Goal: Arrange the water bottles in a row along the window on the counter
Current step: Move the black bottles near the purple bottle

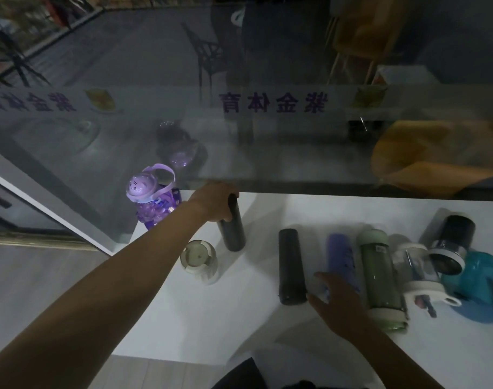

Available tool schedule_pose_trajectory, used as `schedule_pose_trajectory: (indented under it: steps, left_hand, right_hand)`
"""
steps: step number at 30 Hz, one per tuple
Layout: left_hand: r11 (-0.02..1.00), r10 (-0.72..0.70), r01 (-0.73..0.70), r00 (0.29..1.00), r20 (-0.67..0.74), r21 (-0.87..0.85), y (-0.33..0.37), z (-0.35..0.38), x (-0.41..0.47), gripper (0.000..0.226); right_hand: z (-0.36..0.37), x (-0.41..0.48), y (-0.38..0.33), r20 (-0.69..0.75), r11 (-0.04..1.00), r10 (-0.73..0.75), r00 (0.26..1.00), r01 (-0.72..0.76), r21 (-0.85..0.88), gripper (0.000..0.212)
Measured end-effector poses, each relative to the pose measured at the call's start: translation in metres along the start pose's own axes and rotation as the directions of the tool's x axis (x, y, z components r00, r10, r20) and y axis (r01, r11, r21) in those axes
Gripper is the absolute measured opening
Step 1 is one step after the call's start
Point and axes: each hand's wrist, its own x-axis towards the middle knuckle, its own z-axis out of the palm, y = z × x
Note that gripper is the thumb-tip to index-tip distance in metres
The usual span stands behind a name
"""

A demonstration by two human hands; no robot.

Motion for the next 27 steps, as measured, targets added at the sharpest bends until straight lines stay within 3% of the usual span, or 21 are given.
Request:
schedule_pose_trajectory:
  steps: [9,12,15,17,19,22,27]
  left_hand:
    - [0.996,0.084,-0.085,0.996,0.021,0.032,0.000,0.006,-0.005,0.074]
    - [0.986,0.164,-0.162,0.978,-0.128,0.025,0.013,0.009,-0.021,0.075]
    - [0.948,0.233,-0.293,0.905,-0.355,-0.124,0.028,0.036,-0.045,0.070]
    - [0.899,0.218,-0.350,0.880,-0.422,-0.264,0.037,0.066,-0.063,0.070]
    - [0.862,0.151,-0.310,0.912,-0.381,-0.400,0.046,0.101,-0.085,0.072]
    - [0.866,0.075,-0.190,0.964,-0.256,-0.462,0.038,0.162,-0.106,0.080]
    - [0.962,0.020,0.007,0.995,0.093,-0.273,0.004,0.233,-0.123,0.092]
  right_hand:
    - [0.023,-0.015,-0.015,-0.014,0.999,0.035,0.999,-0.034,0.027,0.056]
    - [0.028,-0.012,-0.025,-0.032,0.998,0.062,0.998,-0.061,0.021,0.059]
    - [0.037,-0.005,-0.035,-0.058,0.990,0.122,0.991,-0.118,0.072,0.067]
    - [0.047,0.000,-0.039,-0.077,0.981,0.163,0.984,-0.154,0.115,0.073]
    - [0.059,0.005,-0.042,-0.080,0.966,0.210,0.974,-0.194,0.170,0.077]
    - [0.080,0.012,-0.045,-0.082,0.920,0.321,0.943,-0.291,0.262,0.071]
    - [0.110,0.018,-0.041,-0.058,0.825,0.480,0.875,-0.428,0.368,0.063]
